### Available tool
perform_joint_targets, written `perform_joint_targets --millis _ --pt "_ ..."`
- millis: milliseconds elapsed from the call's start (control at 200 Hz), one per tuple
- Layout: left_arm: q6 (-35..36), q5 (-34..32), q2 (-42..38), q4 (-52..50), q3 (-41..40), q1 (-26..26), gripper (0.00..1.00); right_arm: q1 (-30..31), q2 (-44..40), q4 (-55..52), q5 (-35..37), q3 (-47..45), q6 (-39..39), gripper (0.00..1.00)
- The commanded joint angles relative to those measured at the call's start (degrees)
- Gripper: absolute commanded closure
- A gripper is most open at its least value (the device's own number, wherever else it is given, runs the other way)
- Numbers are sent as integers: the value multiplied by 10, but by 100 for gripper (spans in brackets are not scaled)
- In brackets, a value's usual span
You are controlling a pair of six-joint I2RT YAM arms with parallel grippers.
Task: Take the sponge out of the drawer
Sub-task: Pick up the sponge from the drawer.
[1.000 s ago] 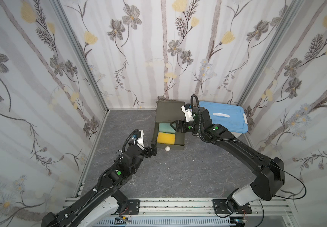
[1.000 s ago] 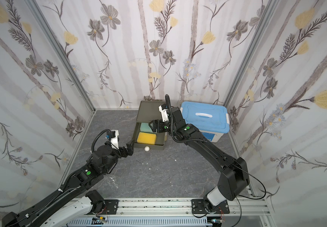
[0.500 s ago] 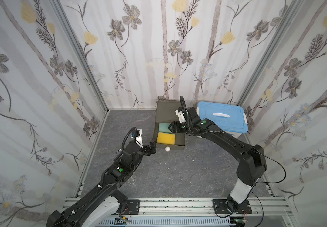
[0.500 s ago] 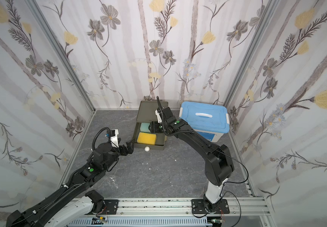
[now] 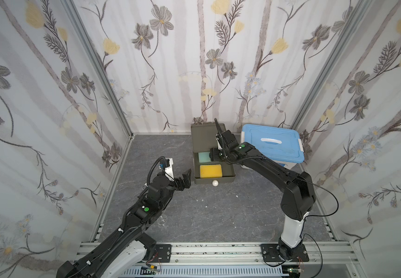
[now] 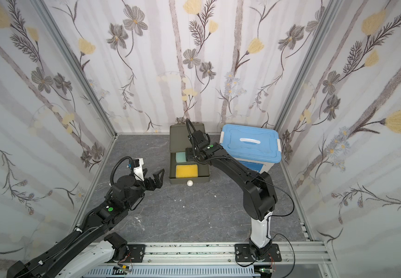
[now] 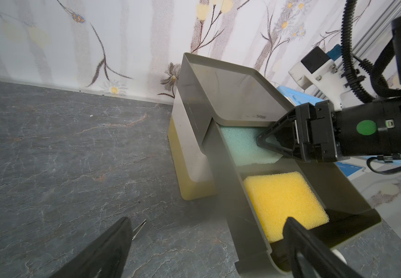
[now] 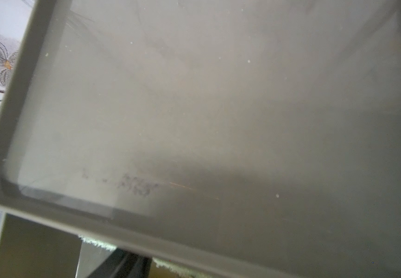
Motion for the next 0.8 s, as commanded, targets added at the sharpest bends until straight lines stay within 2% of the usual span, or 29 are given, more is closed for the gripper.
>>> perform_joint_targets --millis 0,85,315,405,595,794 --pt "1 -5 -2 10 -2 2 0 2 4 6 25 8 -3 33" --pt "0 -5 -2 10 -2 2 0 1 6 11 19 8 -2 36" --pt "-2 -5 -10 6 -4 2 0 2 9 16 7 7 1 60" --pt "-3 -6 -12 5 -4 1 0 2 7 22 6 5 1 66" --pt "-4 -5 -12 2 -5 2 0 2 3 43 -11 3 0 99" --pt "-4 -8 -14 1 -4 2 0 2 -6 51 -12 2 -7 100"
